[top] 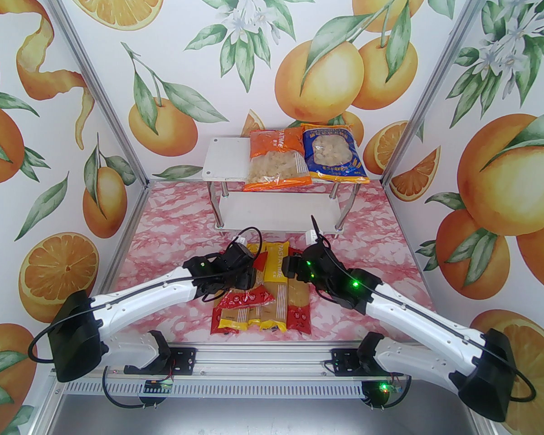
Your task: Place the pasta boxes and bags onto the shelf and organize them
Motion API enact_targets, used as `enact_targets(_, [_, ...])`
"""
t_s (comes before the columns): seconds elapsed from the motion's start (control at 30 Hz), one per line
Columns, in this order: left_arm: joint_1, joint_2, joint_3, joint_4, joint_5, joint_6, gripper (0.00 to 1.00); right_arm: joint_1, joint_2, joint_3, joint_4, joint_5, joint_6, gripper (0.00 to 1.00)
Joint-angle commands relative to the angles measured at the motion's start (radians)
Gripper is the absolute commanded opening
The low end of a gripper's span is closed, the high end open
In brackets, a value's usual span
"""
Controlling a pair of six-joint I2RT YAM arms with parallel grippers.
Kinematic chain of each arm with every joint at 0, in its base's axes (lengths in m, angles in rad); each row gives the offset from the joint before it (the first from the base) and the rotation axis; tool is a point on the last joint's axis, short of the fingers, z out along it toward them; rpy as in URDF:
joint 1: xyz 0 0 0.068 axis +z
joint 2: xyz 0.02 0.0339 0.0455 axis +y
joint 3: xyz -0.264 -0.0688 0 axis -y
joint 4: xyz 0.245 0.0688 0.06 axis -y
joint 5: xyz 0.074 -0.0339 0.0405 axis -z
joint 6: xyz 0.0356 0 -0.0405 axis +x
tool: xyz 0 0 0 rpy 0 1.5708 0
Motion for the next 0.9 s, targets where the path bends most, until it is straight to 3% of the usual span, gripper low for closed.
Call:
enact_targets(0.0, [-0.006,0.041,0.037,-0.014,0.005,-0.015,0.5,-0.028,-0.035,-0.025,0.024,-0.045,-0.021,0.86])
enact_targets(0.13, [-0.006,0.084,0.054,-0.015,0.025,-0.006,0.27,-0.052,-0.057,-0.045,0.025,-0.06,-0.023,0.86])
enact_targets(0.17, [-0.005,0.092,0.06,-0.021,0.025,-0.001,0.17,-0.055,-0.063,-0.047,0.024,-0.061,-0.023,0.86])
enact_targets(0.2, [-0.006,0.098,0.068,-0.029,0.02,0.0,0.01,-0.057,-0.066,-0.05,0.023,-0.062,-0.021,0.86])
enact_targets(0.5, [0.01,-0.004,0.089,-0.092,-0.032,0.063,0.0,-0.062,-0.068,-0.045,0.027,-0.069,-0.022,0.86])
enact_targets(0.87, [0.155,-0.408,0.131,-0.207,-0.057,0.129,0.0,-0.062,-0.033,-0.026,0.04,-0.07,-0.022,0.85])
